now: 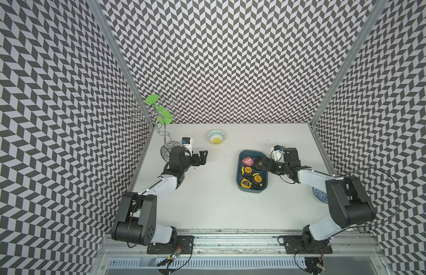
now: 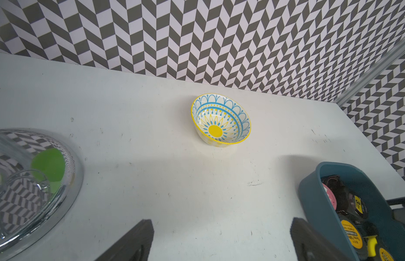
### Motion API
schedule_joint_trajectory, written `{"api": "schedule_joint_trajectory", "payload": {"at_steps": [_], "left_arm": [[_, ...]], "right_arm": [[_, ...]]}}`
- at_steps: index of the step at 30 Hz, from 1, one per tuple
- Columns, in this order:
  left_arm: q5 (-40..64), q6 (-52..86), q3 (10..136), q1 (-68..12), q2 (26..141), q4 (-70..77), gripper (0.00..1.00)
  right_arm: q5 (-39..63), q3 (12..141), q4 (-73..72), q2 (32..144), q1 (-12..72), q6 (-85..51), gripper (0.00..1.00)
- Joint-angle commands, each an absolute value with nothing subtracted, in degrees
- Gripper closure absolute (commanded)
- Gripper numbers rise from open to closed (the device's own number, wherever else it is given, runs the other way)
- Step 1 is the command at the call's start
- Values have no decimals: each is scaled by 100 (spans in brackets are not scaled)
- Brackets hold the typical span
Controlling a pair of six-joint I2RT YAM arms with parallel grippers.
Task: Take the tape measure out of the storage box
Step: Move the storage box to the center of the board.
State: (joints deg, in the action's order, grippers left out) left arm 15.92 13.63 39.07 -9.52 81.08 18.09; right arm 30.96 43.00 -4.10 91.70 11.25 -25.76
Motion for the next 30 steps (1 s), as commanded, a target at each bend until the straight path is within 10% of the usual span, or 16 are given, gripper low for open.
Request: {"api": "schedule_joint_trajectory", "payload": {"at_steps": [1,30], "left_arm": [[1644,1444,3824,-1015,7920,1766,0],[1531,1600,3886,-1675,7443,946,0]], "right_arm": [[3229,4548,-397,9324,1366,-2660,0],[3025,5805,-90,9982,2934,-3463,0]]}}
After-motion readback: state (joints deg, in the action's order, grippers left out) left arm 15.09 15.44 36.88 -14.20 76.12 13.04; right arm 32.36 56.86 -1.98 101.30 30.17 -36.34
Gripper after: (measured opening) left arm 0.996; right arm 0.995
